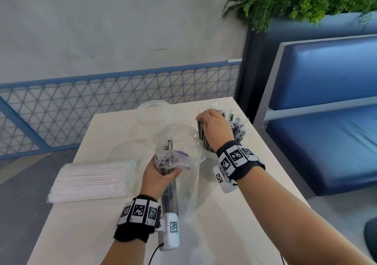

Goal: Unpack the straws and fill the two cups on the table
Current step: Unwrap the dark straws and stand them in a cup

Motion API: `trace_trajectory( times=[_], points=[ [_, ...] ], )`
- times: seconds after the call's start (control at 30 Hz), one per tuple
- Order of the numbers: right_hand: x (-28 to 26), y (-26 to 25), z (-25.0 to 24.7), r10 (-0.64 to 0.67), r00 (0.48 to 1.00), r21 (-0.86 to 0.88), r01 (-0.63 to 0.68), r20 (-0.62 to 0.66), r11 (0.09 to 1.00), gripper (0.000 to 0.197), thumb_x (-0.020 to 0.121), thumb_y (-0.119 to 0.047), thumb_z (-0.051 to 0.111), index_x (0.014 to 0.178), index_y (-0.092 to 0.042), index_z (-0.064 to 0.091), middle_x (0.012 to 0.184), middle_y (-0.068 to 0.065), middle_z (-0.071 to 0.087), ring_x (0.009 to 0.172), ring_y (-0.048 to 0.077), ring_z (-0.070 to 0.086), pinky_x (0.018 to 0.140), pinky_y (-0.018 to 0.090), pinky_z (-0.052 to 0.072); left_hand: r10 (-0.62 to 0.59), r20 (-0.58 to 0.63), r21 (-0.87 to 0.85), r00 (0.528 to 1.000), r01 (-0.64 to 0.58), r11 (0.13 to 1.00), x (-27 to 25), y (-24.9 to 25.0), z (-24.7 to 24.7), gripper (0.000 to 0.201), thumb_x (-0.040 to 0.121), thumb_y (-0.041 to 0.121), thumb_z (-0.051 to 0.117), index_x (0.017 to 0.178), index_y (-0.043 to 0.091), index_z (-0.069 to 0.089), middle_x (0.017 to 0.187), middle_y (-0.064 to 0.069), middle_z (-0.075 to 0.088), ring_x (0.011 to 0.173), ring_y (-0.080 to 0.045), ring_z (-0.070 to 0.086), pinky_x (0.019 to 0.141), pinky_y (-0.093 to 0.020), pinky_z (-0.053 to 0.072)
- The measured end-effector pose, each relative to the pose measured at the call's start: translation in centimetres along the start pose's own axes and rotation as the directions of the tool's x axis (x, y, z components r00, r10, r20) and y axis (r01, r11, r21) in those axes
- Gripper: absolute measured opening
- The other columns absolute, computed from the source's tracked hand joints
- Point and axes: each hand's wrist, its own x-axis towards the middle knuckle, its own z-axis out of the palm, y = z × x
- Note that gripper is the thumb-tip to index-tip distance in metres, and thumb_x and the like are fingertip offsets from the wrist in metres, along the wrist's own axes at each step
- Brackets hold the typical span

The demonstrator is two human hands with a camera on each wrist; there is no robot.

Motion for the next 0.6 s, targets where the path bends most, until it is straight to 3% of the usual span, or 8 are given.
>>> trace_trajectory(
  times=[0.07,0.13,0.17,0.2,0.27,0.33,0.47,0.6],
  points=[
    [-0.8,-0.7,-0.5,-0.055,0.985,-0.075,0.043,-0.166,0.996,0.025,0.089,-0.012,0.048,0.11,-0.014,0.061,0.122,0.006,0.056,0.113,0.024,0.048,0.104,0.035,0.034,0.004,-0.001,-0.012,1.0,-0.004,1.0,0.0,-0.1,0.0,0.046,0.064,0.006,0.082,0.104,0.012,0.06,0.091,0.006,0.068,0.085,-0.005,0.064,0.067,-0.007,0.048],
    [-2.0,-2.1,-1.2,-0.19,0.901,-0.002,0.206,-0.39,0.979,0.02,0.087,-0.012,0.052,0.104,-0.012,0.063,0.112,0.006,0.059,0.101,0.017,0.051,0.093,0.026,0.039,0.0,-0.003,-0.031,1.0,0.0,1.0,0.0,-0.2,-0.1,0.047,0.064,0.005,0.082,0.105,0.012,0.06,0.092,0.003,0.068,0.088,-0.009,0.065,0.07,-0.012,0.048],
    [-2.8,-3.0,-1.6,-0.226,0.887,0.092,0.285,-0.403,0.954,0.016,0.087,-0.009,0.054,0.099,-0.009,0.064,0.103,0.006,0.062,0.09,0.013,0.054,0.085,0.022,0.044,-0.003,-0.001,-0.039,1.0,0.003,0.999,0.0,-0.2,-0.2,0.047,0.064,0.004,0.082,0.105,0.012,0.06,0.092,0.003,0.069,0.087,-0.01,0.065,0.069,-0.012,0.049],
    [-3.5,-3.7,-1.7,-0.238,0.914,0.187,0.31,-0.328,0.932,0.013,0.087,-0.006,0.055,0.095,-0.008,0.065,0.095,0.006,0.064,0.081,0.01,0.056,0.079,0.02,0.048,0.001,-0.001,-0.048,1.0,-0.001,0.999,-0.1,-0.2,-0.2,0.046,0.064,0.003,0.081,0.103,0.013,0.06,0.091,0.004,0.068,0.086,-0.01,0.065,0.067,-0.01,0.049],
    [-4.8,-4.5,-1.2,-0.185,0.983,0.296,0.173,0.014,0.94,0.013,0.086,-0.007,0.059,0.097,-0.007,0.066,0.092,0.006,0.069,0.076,0.007,0.059,0.08,0.024,0.054,0.019,0.015,-0.059,1.0,-0.018,0.998,-0.3,0.0,-0.2,0.045,0.063,0.001,0.081,0.099,0.016,0.059,0.089,0.006,0.067,0.082,-0.007,0.064,0.064,-0.008,0.049],
    [-5.8,-4.5,0.1,-0.119,0.952,0.313,0.026,0.281,0.949,0.02,0.083,-0.012,0.064,0.102,-0.007,0.065,0.096,0.007,0.07,0.08,0.009,0.061,0.084,0.028,0.054,0.029,0.048,-0.056,0.998,-0.026,0.998,-0.5,0.2,-0.2,0.05,0.06,0.002,0.083,0.098,0.022,0.058,0.09,0.006,0.067,0.081,-0.005,0.065,0.068,-0.014,0.05],
    [-6.9,-4.8,1.8,-0.088,0.914,0.324,-0.049,0.396,0.945,0.048,0.072,-0.025,0.076,0.112,-0.007,0.058,0.106,0.01,0.068,0.093,0.019,0.064,0.086,0.03,0.052,0.08,0.11,-0.024,0.991,-0.078,0.997,-0.7,-0.2,-0.3,0.075,0.048,0.001,0.088,0.104,0.035,0.05,0.098,0.008,0.066,0.09,-0.003,0.064,0.073,-0.017,0.052],
    [-8.0,-5.1,3.7,0.023,0.907,0.323,-0.173,0.42,0.931,0.061,0.068,-0.035,0.079,0.115,-0.009,0.05,0.107,0.006,0.065,0.096,0.019,0.062,0.085,0.028,0.05,0.155,0.201,0.02,0.967,-0.163,0.986,-1.0,0.2,0.3,0.098,0.05,-0.001,0.088,0.127,0.024,0.032,0.112,0.017,0.052,0.1,0.011,0.056,0.079,-0.004,0.045]
  ],
)
